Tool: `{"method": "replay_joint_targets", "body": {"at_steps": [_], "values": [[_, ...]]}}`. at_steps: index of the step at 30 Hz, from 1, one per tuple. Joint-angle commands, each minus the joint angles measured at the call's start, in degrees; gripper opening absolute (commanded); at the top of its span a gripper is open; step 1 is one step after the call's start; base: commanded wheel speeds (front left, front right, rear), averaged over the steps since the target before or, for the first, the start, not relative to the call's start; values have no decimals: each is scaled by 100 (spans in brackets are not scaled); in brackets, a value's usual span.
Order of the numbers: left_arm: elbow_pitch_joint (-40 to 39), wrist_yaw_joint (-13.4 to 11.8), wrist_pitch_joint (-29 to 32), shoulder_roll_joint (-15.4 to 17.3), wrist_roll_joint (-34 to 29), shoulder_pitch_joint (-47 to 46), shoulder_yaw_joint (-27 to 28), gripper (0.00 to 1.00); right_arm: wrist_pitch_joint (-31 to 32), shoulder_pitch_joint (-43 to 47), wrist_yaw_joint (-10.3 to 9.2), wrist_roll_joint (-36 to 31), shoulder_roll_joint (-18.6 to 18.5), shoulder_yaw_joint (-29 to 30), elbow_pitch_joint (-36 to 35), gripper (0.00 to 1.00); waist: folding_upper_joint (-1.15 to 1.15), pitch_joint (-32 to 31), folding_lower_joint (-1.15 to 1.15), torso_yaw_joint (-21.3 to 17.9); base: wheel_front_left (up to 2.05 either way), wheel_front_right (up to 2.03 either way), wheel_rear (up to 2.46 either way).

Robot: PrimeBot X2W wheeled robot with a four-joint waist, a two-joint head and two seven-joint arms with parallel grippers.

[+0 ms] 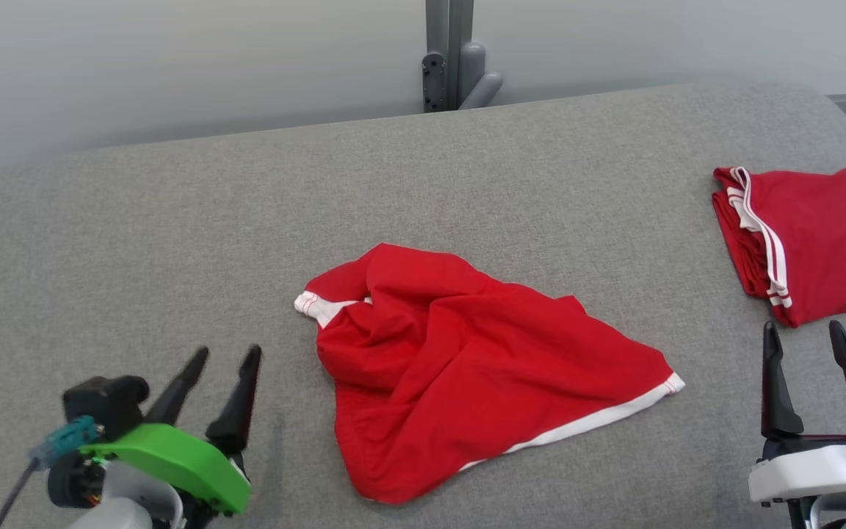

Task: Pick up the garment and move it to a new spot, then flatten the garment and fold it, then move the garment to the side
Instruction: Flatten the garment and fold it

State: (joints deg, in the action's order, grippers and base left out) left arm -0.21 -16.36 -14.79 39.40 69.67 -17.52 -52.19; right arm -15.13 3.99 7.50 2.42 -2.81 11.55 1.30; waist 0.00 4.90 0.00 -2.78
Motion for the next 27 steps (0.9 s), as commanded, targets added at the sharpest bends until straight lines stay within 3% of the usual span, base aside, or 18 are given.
{"method": "replay_joint_targets", "body": {"at_steps": [1,5,8,11,15,20,23,27], "values": [[-99,-119,-47,-184,-402,292,514,100,1,111,-2,-67,-13,79,-91,100,0,-172,0,184,0,0,0],[-249,-179,-28,-725,-1915,1332,1712,100,1,306,-2,-181,-16,228,-270,100,0,-404,0,339,0,0,0],[-233,-23,-30,-1232,-2871,2008,2467,100,1,433,-2,-206,-14,284,-313,100,0,-520,0,435,0,0,0],[-172,312,-30,-1749,-3611,2506,3218,100,1,504,-2,-231,-15,308,-273,100,0,-602,0,497,0,0,0],[30,956,-31,-2384,-4470,2928,3994,100,1,572,-2,-217,-16,289,-137,100,0,-647,0,532,0,0,0],[267,1761,-31,-2948,-5238,3116,4705,100,1,602,-2,-141,-16,274,107,100,0,-699,0,490,0,0,0],[344,2073,-31,-3182,-5560,3157,5026,100,1,621,-2,-120,-16,264,279,100,0,-727,0,441,0,0,0],[430,2275,-32,-3393,-5801,3175,5333,100,1,559,-2,-84,-18,215,388,100,0,-732,0,357,0,0,0]]}}
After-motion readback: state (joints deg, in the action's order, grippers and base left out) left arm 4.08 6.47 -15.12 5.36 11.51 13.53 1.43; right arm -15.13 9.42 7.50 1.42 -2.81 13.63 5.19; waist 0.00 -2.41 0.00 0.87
